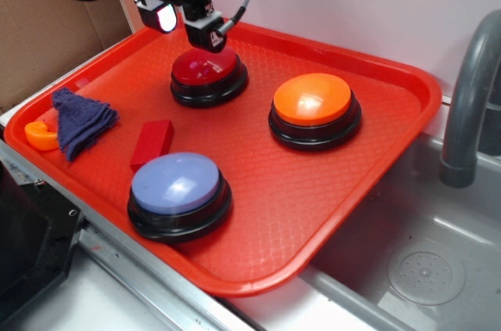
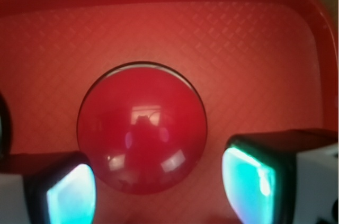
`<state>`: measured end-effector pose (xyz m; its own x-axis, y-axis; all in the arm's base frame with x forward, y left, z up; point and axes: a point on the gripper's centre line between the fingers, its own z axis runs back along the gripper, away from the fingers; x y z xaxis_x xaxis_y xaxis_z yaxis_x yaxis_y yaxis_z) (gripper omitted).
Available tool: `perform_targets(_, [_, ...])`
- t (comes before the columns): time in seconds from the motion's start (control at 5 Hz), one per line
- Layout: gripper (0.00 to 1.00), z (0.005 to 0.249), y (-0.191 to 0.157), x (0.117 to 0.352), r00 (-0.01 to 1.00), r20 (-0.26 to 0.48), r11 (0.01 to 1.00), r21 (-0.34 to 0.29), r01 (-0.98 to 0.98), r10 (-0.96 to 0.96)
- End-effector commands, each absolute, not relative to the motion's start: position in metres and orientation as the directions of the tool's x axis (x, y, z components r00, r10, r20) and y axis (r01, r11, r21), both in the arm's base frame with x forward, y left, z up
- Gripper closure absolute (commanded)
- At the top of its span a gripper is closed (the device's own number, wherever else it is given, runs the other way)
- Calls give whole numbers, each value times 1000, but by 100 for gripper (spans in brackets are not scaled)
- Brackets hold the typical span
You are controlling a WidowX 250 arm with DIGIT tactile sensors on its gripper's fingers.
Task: Push the red button.
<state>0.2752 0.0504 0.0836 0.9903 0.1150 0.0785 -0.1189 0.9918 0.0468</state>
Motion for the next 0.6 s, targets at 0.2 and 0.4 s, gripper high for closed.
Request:
perform_targets(0.2, [0,140,59,293,962,236,984,76,-159,137])
perform_targets(0.4, [0,145,58,292,960,242,984,69,-163,142])
